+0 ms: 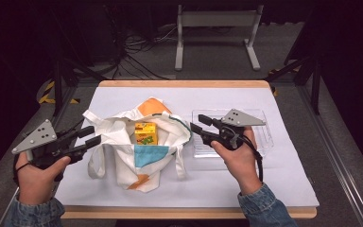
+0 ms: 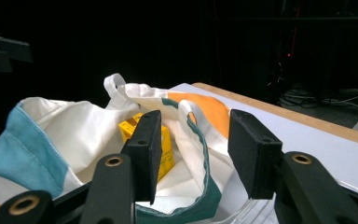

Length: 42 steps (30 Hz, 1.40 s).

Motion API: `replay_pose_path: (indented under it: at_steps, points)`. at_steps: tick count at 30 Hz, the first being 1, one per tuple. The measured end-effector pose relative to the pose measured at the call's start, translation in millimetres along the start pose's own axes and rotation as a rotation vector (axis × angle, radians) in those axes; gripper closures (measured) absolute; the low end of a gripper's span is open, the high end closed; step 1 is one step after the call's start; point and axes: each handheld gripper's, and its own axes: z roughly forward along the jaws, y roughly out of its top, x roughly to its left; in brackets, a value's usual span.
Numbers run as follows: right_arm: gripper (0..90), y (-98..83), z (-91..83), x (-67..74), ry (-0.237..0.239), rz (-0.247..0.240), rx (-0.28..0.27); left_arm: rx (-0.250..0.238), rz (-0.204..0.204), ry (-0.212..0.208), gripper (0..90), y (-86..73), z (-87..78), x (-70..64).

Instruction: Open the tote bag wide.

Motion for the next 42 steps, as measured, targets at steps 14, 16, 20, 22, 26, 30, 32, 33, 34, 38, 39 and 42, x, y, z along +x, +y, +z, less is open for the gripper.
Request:
replay_pose_path:
  at_steps: [14,16,20,22,26,30,32,33,34,38,39,42]
  points:
    - [57.3,-5.3,-27.4,-13.1,-0.045,0.016,-0.009,0.138,0.028,-0.128,65.6,-11.3,59.6,-37.5]
    - [57.3,-5.0,-27.6,-12.0,-0.044,0.011,-0.007,0.175,0.024,-0.121,66.6,-21.9,68.0,-36.9]
    - [57.3,-4.9,-28.4,-11.1,-0.04,0.007,-0.007,0.232,0.011,-0.083,68.0,-42.6,75.2,-32.7]
    - [57.4,-5.0,-28.5,-11.2,-0.038,0.006,-0.01,0.249,-0.009,-0.072,69.1,-52.8,78.0,-29.7]
    - [57.5,-5.4,-27.9,-10.2,-0.033,0.009,-0.009,0.307,-0.031,-0.04,72.7,-73.7,87.5,-22.2]
    - [57.6,-4.8,-27.2,-8.5,-0.029,0.003,-0.011,0.298,-0.041,-0.044,74.2,-77.9,91.2,-21.8]
    - [57.8,-4.5,-27.2,-7.9,-0.029,0.0,-0.01,0.27,-0.042,-0.044,73.6,-72.1,86.4,-23.7]
    - [57.8,-4.4,-27.1,-7.9,-0.028,-0.002,-0.011,0.255,-0.036,-0.045,73.1,-68.1,82.9,-24.2]
    - [57.8,-4.4,-27.1,-7.8,-0.027,-0.002,-0.011,0.242,-0.037,-0.041,73.0,-64.1,79.1,-25.6]
    - [57.8,-4.5,-27.5,-7.5,-0.025,-0.001,-0.011,0.172,-0.024,-0.039,74.5,-46.8,66.2,-32.6]
    - [57.8,-4.3,-27.9,-7.2,-0.024,0.001,-0.012,0.153,-0.025,-0.045,74.5,-41.6,63.2,-35.8]
    - [58.0,-3.3,-29.0,-6.6,-0.029,-0.002,-0.013,0.104,0.012,-0.061,77.9,-24.8,56.8,-45.2]
